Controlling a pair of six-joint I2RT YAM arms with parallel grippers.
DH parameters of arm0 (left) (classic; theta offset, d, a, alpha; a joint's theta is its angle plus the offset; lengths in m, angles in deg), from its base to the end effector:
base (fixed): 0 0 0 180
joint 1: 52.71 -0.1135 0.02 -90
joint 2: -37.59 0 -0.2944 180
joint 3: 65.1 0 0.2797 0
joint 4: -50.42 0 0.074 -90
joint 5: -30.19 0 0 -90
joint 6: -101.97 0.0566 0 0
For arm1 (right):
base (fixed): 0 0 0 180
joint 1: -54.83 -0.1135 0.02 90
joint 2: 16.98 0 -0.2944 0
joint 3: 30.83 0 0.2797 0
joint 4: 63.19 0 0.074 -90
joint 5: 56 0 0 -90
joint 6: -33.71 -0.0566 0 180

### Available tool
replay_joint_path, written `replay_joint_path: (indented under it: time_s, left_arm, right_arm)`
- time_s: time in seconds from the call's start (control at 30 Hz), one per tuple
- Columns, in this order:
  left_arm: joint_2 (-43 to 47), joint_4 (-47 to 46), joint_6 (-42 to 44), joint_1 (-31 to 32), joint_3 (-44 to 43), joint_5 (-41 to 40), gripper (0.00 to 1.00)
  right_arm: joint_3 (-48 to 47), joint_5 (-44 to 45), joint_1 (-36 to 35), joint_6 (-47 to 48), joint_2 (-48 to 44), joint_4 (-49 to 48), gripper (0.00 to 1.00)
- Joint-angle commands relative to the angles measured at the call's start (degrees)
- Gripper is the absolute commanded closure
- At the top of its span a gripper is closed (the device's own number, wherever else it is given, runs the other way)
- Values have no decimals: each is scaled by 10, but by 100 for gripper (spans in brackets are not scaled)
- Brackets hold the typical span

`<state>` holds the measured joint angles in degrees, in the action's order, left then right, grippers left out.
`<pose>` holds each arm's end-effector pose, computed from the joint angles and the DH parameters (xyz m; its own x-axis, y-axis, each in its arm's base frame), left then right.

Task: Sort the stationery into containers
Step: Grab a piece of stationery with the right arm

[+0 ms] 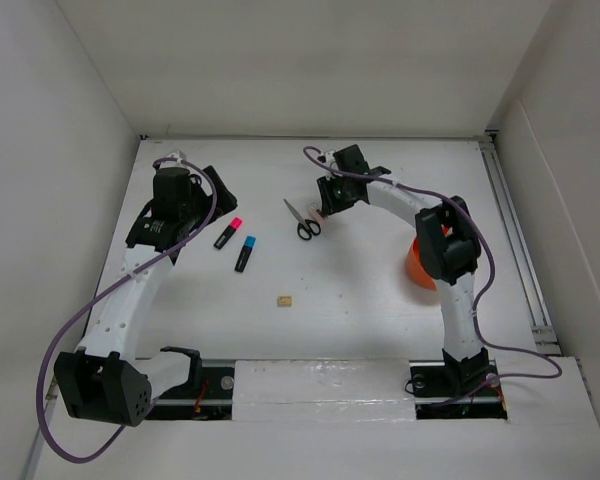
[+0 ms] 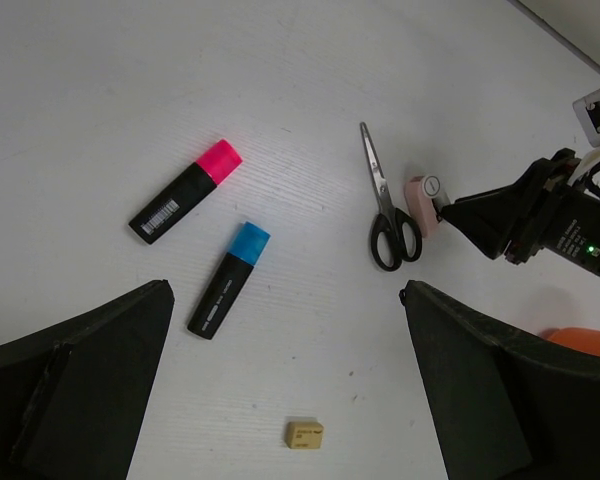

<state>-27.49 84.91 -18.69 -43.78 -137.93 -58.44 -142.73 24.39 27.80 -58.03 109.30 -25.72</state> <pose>0.2860 -0.0463 0.3595 -0.4722 -0.4418 -0.7627 -0.0750 0.8823 -0.4647 0.4815 0.2562 0.1793 -0.7166 -0.3320 -0.6135 -0.5184 0.8419 0.1500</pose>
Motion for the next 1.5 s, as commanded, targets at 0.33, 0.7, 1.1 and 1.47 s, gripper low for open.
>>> replay_joint_path:
  time_s: [0.33,0.7,1.1,1.47]
  left_arm:
    - [14,-16,10,-1,4,5,1]
    - [14,-16,10,-1,4,10,1]
    - [14,-16,10,-1,4,10,1]
    - [14,-16,10,-1,4,10,1]
  right_arm:
    - [-38,18,-7,9,41,-10,66]
    - [-44,3,-13,9,47,-4,70]
    - [-37,-29,-13,-7,15,-9,61]
    - [-25,1,-18,-28,-31,-21,49]
